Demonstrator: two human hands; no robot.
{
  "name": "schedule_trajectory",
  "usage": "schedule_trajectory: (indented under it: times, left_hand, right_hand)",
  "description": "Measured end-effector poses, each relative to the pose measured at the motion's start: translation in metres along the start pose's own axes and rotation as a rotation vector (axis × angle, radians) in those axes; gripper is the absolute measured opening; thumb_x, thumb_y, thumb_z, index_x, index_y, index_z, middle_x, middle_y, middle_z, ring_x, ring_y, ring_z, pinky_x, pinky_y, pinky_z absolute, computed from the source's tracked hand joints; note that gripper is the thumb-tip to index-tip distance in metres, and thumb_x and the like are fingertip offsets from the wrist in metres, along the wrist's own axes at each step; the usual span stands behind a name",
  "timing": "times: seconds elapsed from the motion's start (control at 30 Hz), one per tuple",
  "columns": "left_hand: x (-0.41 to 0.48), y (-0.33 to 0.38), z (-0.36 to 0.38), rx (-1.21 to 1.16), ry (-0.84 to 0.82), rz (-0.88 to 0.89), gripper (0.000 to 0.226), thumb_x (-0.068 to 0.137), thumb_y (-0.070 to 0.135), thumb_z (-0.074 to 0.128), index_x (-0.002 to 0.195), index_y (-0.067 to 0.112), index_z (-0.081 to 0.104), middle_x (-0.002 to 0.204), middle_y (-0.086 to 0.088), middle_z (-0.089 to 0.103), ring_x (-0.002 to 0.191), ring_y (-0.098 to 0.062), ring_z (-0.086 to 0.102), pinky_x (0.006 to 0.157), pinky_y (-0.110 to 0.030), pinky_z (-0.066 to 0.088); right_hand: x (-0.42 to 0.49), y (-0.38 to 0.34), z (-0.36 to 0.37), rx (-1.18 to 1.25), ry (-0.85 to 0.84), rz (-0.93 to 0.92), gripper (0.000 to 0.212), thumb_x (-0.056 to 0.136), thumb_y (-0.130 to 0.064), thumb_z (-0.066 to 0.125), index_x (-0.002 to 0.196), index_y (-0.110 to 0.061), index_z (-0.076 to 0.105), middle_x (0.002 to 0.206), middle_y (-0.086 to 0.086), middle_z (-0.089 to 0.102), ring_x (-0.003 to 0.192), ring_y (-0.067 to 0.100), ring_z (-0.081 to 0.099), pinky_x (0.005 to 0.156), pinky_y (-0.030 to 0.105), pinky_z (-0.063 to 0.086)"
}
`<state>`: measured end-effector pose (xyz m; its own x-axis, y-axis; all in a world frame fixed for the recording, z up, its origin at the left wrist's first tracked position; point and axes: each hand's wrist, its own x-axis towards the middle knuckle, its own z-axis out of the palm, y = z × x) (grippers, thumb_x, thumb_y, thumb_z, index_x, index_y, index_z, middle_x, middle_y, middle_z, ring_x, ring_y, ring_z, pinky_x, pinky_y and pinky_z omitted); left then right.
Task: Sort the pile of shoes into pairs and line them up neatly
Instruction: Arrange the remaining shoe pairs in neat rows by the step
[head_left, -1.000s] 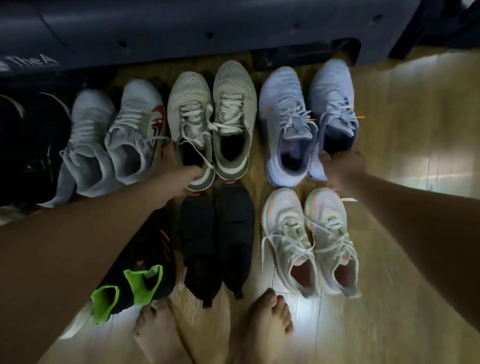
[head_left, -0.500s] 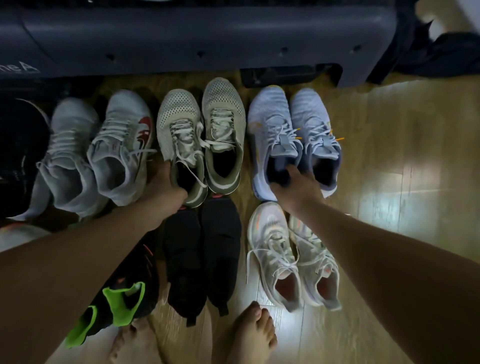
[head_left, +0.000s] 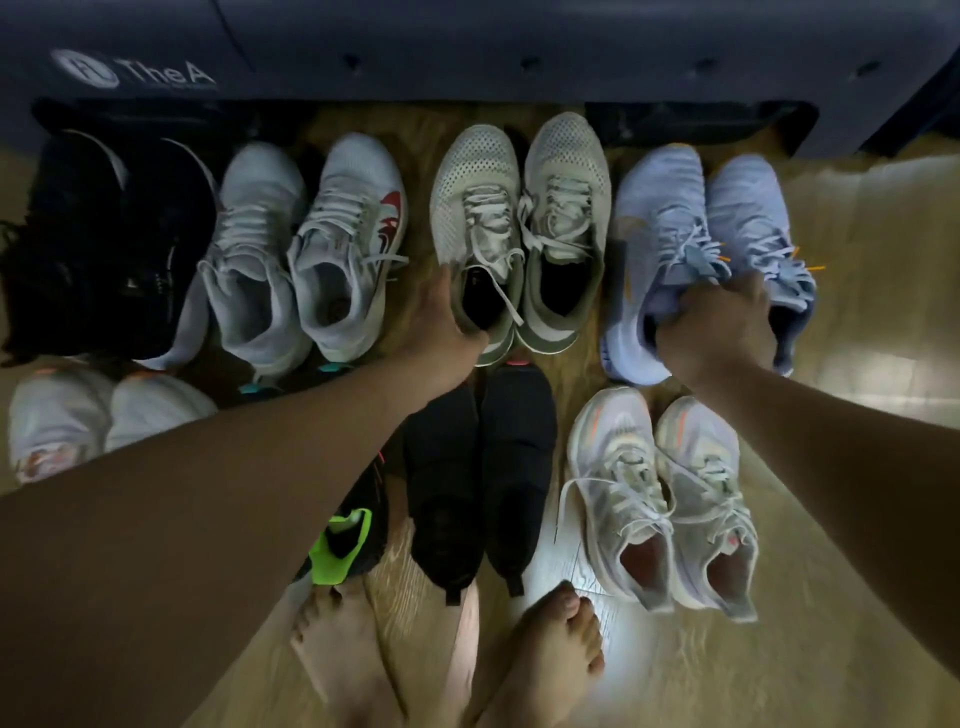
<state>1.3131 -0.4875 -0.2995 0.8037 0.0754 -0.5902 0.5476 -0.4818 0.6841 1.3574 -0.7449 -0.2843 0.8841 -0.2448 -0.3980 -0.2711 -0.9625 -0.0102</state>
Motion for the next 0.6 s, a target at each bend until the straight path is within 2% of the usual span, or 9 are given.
schedule_trajectory:
  times: [0.07,0.13,0.2,0.23,0.3,0.37,0.47,0.53,0.6]
  left_hand:
    - [-0.013,-0.007,-0.012,0.159,0.106,0.029,0.069,0.083,0.018,0.065,0.144,0.025,0.033,0.147,-0.002,0.033,0.127,-0.024,0.046,0.102,-0.038,0.045]
    - [-0.028,-0.018,-0.029,0.387,0.243,0.087,0.053,0.085,0.018,0.061,0.134,0.02,0.041,0.143,-0.003,0.032,0.115,-0.028,0.052,0.085,-0.04,0.05]
    - [-0.041,-0.03,-0.048,0.571,0.323,0.109,0.053,0.082,0.021,0.062,0.131,0.023,0.041,0.144,-0.004,0.027,0.113,-0.031,0.05,0.076,-0.041,0.05]
    - [-0.042,-0.04,-0.056,0.626,0.359,0.081,0.055,0.081,0.021,0.062,0.131,0.024,0.038,0.144,-0.006,0.025,0.114,-0.034,0.049,0.073,-0.042,0.048]
    - [-0.04,-0.053,-0.069,0.613,0.438,-0.06,0.062,0.079,0.016,0.064,0.132,0.026,0.033,0.145,-0.008,0.023,0.115,-0.039,0.048,0.068,-0.042,0.045]
    - [-0.034,-0.068,-0.08,0.489,0.429,-0.206,0.072,0.08,0.018,0.065,0.139,0.029,0.026,0.149,-0.008,0.023,0.118,-0.041,0.049,0.07,-0.041,0.043]
    - [-0.029,-0.086,-0.089,0.411,0.251,-0.183,0.078,0.082,0.019,0.065,0.147,0.028,0.023,0.149,-0.005,0.024,0.127,-0.036,0.044,0.089,-0.045,0.044]
    - [-0.025,-0.09,-0.093,0.368,0.217,-0.14,0.077,0.081,0.018,0.066,0.146,0.027,0.025,0.148,-0.005,0.024,0.129,-0.034,0.041,0.094,-0.045,0.044]
    - [-0.022,-0.09,-0.098,0.35,0.261,-0.171,0.073,0.082,0.021,0.066,0.143,0.029,0.027,0.148,-0.007,0.023,0.127,-0.037,0.042,0.091,-0.044,0.045]
  right_hand:
    - [-0.014,-0.023,0.0,0.065,0.079,-0.213,0.028,0.085,-0.019,0.054,0.111,-0.012,0.062,0.124,0.019,0.046,0.12,0.04,0.044,0.092,0.048,0.047]
    - [-0.024,-0.05,0.005,0.119,-0.031,-0.45,0.039,0.082,-0.017,0.059,0.121,-0.015,0.06,0.127,0.014,0.047,0.116,0.04,0.05,0.089,0.046,0.05]
    - [-0.028,-0.076,0.01,0.062,-0.193,-0.505,0.063,0.082,-0.026,0.063,0.141,-0.022,0.044,0.135,0.011,0.046,0.12,0.04,0.048,0.095,0.042,0.046]
    - [-0.028,-0.086,0.011,0.001,-0.251,-0.485,0.072,0.082,-0.034,0.064,0.147,-0.027,0.033,0.133,0.012,0.05,0.122,0.041,0.045,0.097,0.041,0.043]
    - [-0.03,-0.096,0.01,-0.095,-0.307,-0.431,0.079,0.083,-0.039,0.063,0.149,-0.034,0.019,0.116,0.012,0.058,0.122,0.041,0.04,0.093,0.042,0.043]
    - [-0.036,-0.095,0.007,-0.143,-0.285,-0.44,0.075,0.086,-0.022,0.058,0.148,-0.033,0.018,0.101,0.012,0.058,0.12,0.039,0.041,0.086,0.041,0.045]
    - [-0.047,-0.082,0.007,-0.147,-0.306,-0.454,0.067,0.087,-0.001,0.05,0.143,-0.027,0.025,0.08,0.008,0.04,0.116,0.039,0.042,0.077,0.038,0.042]
    - [-0.05,-0.078,0.008,-0.217,-0.294,-0.462,0.062,0.085,-0.004,0.052,0.138,-0.025,0.028,0.087,0.01,0.049,0.115,0.04,0.043,0.081,0.04,0.043]
    - [-0.052,-0.084,0.011,-0.307,-0.163,-0.477,0.057,0.084,-0.015,0.057,0.135,-0.026,0.032,0.113,0.011,0.056,0.116,0.039,0.042,0.09,0.045,0.039]
